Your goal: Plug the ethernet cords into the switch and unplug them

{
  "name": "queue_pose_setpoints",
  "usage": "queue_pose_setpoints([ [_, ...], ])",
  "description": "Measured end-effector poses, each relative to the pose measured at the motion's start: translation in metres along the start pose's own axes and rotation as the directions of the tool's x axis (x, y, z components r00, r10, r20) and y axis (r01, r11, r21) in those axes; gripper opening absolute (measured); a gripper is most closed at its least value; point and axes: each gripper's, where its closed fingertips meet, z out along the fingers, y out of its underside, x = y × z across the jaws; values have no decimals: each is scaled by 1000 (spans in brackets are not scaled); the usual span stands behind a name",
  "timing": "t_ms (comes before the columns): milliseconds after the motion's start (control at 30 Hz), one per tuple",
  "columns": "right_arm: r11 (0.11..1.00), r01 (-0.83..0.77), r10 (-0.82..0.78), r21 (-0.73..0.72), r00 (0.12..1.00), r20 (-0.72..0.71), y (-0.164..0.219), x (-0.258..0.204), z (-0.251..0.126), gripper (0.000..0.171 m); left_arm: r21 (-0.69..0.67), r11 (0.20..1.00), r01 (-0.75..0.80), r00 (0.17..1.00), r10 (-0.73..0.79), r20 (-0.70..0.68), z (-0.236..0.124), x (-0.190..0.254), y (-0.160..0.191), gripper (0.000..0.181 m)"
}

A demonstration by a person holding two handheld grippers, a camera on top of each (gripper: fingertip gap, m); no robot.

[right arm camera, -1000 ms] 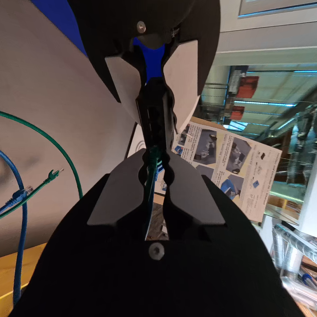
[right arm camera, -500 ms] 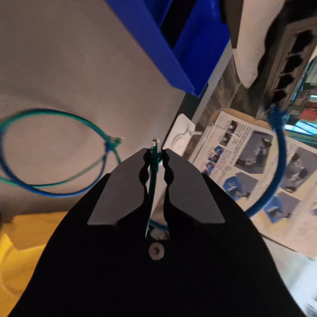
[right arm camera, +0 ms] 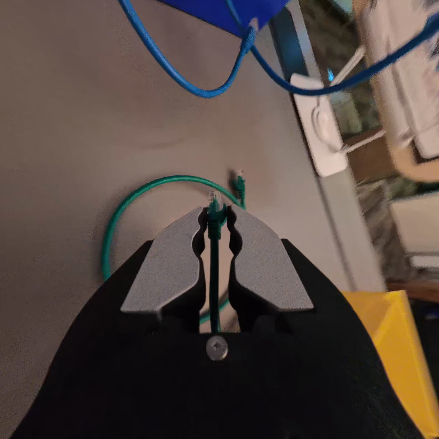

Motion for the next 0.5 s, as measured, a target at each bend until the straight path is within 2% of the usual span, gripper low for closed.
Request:
queue_pose_setpoints([
  [67,983,-184,185,-21,981,59,13,-18,8,22,-7,1000,-11,1000,10,-10,3,4,1,30],
  [133,934,-357,356,-20,925,133,17,-36,10,27,-6,1000,-13,1000,13,-22,4,7,-2,30],
  [267,811,-585,563,-4,779,277,7,-61,7,54,5,999,-35,999,35,-30,5,13,-10,30],
  [333,781,-624,595,-17,736,324,3,-72,7,61,5,999,-42,999,42,-32,5,15,-12,30],
  [500,839,-540,539,-71,802,258,9,-72,28,59,-19,999,-28,1000,27,-13,2,6,-3,30],
])
